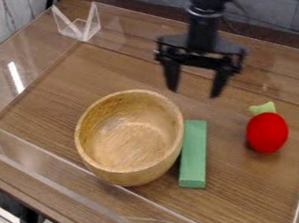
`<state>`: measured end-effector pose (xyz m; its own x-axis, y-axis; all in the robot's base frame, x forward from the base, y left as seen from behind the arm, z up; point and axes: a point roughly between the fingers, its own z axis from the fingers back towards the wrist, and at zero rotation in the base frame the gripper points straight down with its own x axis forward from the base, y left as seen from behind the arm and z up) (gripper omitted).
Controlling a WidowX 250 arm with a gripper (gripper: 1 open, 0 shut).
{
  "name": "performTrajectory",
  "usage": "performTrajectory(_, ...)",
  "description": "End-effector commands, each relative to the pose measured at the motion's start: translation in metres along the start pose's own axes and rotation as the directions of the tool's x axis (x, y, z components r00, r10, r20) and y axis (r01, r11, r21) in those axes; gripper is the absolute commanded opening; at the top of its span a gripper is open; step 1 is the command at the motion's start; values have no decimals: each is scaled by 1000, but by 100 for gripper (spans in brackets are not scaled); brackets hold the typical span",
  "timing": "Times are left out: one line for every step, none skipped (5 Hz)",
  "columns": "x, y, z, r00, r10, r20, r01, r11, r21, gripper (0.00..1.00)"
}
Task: Move the red fruit to the right
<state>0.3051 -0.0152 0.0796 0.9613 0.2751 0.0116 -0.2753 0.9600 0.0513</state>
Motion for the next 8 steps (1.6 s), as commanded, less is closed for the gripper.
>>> performTrajectory(19, 28, 33, 993, 31, 113, -27, 999, -35, 100)
performTrajectory(33, 56, 40, 988, 44, 151, -37, 998, -48, 100)
performTrajectory(44, 77, 45, 979, -57, 193, 68, 997, -48, 100)
performTrajectory(50, 89, 48, 964, -143, 223, 157, 986, -49, 100)
performTrajectory(54, 101, 61, 966, -90, 242, 105, 993, -47, 100)
performTrajectory(55, 107, 67, 966, -36, 255, 48, 998, -41, 100)
performTrajectory(53, 104, 52, 966, -18, 259, 28, 999, -33, 100)
performTrajectory(50, 100, 36, 965, 5, 261, 3, 1000, -31, 100)
